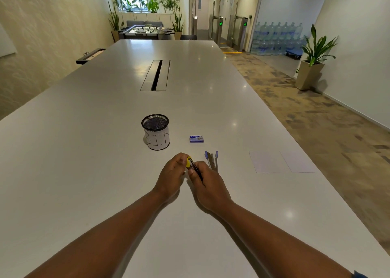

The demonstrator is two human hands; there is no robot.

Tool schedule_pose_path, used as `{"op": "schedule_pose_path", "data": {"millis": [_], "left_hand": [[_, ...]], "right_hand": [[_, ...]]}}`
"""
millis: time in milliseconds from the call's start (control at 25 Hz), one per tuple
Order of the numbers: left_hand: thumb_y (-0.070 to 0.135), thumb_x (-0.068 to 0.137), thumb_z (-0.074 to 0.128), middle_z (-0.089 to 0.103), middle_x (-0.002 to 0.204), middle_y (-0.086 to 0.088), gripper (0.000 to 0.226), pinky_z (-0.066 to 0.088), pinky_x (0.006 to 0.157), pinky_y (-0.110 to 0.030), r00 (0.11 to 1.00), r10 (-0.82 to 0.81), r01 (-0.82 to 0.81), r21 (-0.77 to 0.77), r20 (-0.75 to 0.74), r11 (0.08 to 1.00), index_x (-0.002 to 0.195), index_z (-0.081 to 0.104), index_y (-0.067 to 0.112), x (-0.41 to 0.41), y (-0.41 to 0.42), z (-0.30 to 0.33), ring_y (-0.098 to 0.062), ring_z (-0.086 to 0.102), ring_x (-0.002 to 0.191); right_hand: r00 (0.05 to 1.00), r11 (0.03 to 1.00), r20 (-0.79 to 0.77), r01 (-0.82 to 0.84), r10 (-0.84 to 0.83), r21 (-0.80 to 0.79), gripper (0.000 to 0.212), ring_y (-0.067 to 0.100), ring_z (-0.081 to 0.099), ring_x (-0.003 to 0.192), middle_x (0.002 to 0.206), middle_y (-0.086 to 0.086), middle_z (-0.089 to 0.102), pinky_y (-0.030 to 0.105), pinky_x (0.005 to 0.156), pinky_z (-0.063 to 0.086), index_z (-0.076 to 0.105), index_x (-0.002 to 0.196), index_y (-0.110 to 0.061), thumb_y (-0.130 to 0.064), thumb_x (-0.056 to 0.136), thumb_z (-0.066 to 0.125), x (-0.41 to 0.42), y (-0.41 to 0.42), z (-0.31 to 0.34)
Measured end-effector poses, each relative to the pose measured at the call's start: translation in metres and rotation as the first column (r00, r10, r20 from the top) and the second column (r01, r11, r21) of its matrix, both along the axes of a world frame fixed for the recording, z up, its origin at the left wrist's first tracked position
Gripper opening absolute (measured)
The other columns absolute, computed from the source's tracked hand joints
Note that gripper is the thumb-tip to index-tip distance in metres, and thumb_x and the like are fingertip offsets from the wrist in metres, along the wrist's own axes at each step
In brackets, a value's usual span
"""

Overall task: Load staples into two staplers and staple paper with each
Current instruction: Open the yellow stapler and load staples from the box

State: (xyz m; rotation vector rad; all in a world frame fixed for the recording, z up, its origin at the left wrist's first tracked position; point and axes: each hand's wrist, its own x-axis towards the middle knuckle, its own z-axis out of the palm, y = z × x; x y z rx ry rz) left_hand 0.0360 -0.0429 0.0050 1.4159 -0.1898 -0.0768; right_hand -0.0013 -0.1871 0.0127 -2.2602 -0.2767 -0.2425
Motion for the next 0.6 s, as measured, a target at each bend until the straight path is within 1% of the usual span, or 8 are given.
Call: {"op": "schedule_pose_path", "data": {"millis": [80,200,320,480,600], "left_hand": [[0.045,0.097,0.048,0.046,0.079,-0.013,0.035,0.031,0.076,-0.047,1.000,0.002,-0.003,0.023,0.010,1.000,0.084,0.055,0.013,0.0006,0.0005,0.0010,-0.030,0.034,0.078],[0.049,0.095,0.048,0.044,0.078,-0.014,0.038,0.030,0.075,-0.047,1.000,0.009,-0.010,0.048,0.007,0.999,0.082,0.054,0.014,0.0001,0.0003,0.0007,-0.031,0.032,0.077],[0.049,0.095,0.048,0.044,0.080,-0.014,0.038,0.030,0.075,-0.047,1.000,0.002,-0.002,0.040,0.007,0.999,0.083,0.054,0.014,-0.0003,0.0005,0.0006,-0.031,0.033,0.078],[0.050,0.094,0.051,0.043,0.080,-0.014,0.042,0.029,0.075,-0.048,1.000,-0.001,0.002,0.048,-0.014,0.999,0.082,0.051,0.009,-0.0002,0.0001,0.0010,-0.031,0.033,0.078],[0.044,0.096,0.050,0.044,0.082,-0.015,0.043,0.029,0.078,-0.048,1.000,-0.005,0.006,0.019,-0.030,1.000,0.083,0.048,0.003,-0.0013,-0.0013,0.0016,-0.030,0.034,0.082]], "right_hand": [[1.000,1.000,0.000,-0.006,0.006,-0.012,0.027,0.013,0.057,0.067,0.075,-0.008,0.060,0.042,0.062,0.051,0.050,0.094,-0.028,-0.050,0.103,0.035,0.0005,0.0003,-0.0001],[1.000,1.000,-0.003,-0.006,0.006,-0.021,0.027,0.013,0.058,0.067,0.075,-0.008,0.060,0.041,0.062,0.052,0.050,0.094,-0.028,-0.049,0.104,0.036,0.0009,0.0006,-0.0001],[1.000,1.000,-0.008,-0.001,0.001,-0.008,0.026,0.012,0.057,0.066,0.074,-0.009,0.059,0.040,0.061,0.051,0.050,0.093,-0.028,-0.048,0.104,0.038,0.0016,0.0006,-0.0007],[1.000,1.000,-0.010,0.005,-0.005,-0.021,0.027,0.012,0.054,0.064,0.071,-0.009,0.056,0.042,0.061,0.050,0.048,0.090,-0.027,-0.048,0.104,0.038,0.0022,0.0007,-0.0005],[1.000,1.000,-0.015,0.017,-0.017,0.014,0.027,0.011,0.052,0.062,0.068,-0.009,0.055,0.039,0.060,0.047,0.048,0.087,-0.026,-0.046,0.104,0.041,0.0017,0.0003,0.0005]]}}
